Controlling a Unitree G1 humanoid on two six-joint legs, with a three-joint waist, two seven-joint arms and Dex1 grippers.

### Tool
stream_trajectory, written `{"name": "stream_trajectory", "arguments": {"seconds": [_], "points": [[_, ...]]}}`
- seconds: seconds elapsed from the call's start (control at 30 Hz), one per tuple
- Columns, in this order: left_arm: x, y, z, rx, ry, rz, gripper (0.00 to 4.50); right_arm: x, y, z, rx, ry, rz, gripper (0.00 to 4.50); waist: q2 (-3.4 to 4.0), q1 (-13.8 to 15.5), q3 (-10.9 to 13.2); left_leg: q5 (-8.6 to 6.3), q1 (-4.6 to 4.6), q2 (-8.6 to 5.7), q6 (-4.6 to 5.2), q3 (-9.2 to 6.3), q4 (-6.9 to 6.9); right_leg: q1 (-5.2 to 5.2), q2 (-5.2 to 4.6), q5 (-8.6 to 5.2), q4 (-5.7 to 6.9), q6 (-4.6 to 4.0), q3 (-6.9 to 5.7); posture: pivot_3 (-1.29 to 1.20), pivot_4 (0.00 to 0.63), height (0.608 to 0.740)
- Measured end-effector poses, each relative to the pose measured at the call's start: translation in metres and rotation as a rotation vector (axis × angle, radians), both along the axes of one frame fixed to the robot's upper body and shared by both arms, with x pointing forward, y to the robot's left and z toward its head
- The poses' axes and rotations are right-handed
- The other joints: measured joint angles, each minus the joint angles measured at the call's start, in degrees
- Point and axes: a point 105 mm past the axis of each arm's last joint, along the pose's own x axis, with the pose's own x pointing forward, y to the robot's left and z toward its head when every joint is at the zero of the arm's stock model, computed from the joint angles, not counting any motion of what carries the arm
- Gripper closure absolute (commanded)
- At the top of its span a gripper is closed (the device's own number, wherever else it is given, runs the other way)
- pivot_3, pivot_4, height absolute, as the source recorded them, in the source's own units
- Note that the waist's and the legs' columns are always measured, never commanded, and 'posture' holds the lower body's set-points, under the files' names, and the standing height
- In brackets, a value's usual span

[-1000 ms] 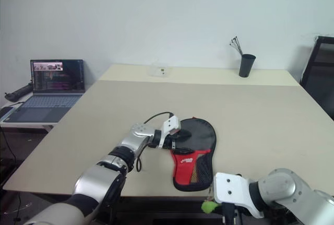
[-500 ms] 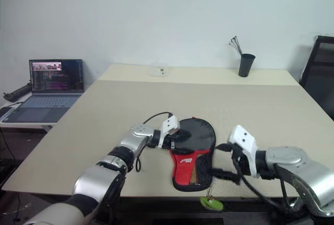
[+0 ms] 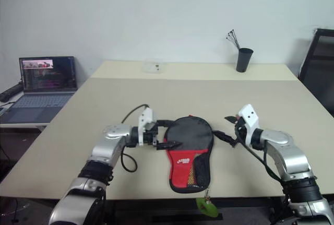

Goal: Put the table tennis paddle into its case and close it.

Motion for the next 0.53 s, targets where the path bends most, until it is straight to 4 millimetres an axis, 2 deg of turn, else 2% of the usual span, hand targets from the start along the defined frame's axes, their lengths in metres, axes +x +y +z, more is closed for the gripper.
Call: {"name": "stream_trajectory", "arguments": {"seconds": [0.07, 0.13, 0.27, 0.37, 0.53], "points": [[-0.013, 0.016, 0.003, -0.042, 0.009, 0.100, 0.00, 0.010, -0.010, -0.002, -0.005, 0.004, -0.014, 0.01, 0.05, -0.1, 0.0, 0.00, 0.05, 0.02, 0.00, 0.03, 0.00, 0.01, 0.01, 0.00, 0.01, -0.01, 0.03, 0.00, 0.150, 0.740], [-0.026, 0.029, -0.005, -0.049, 0.052, 0.180, 0.00, 0.017, -0.021, -0.005, -0.015, 0.009, -0.037, 0.01, 0.11, -0.1, 0.1, 0.00, 0.07, 0.04, 0.00, 0.03, -0.01, 0.02, 0.03, -0.01, 0.03, -0.02, 0.03, 0.00, 0.150, 0.740], [-0.041, 0.042, -0.015, -0.012, 0.089, 0.248, 0.00, 0.026, -0.045, -0.006, -0.067, 0.003, -0.086, 0.01, 0.18, 0.5, 0.2, 0.04, 0.07, 0.04, 0.02, 0.03, 0.03, 0.04, 0.05, -0.01, 0.04, -0.02, 0.03, 0.00, 0.150, 0.740], [-0.042, 0.046, -0.012, 0.004, 0.079, 0.255, 0.00, 0.027, -0.055, -0.002, -0.100, -0.015, -0.099, 0.01, 0.18, 0.7, 0.2, 0.06, 0.07, 0.03, 0.03, 0.07, 0.05, 0.05, 0.04, -0.08, 0.02, -0.13, 0.07, 0.00, 0.150, 0.740], [-0.028, 0.049, -0.003, 0.001, 0.047, 0.277, 0.00, 0.026, -0.066, 0.002, -0.142, -0.032, -0.117, 0.01, 0.18, 0.5, 0.2, 0.06, 0.08, 0.04, 0.03, 0.19, 0.03, 0.03, 0.04, 0.03, 0.01, -0.03, 0.14, 0.00, 0.150, 0.740]]}}
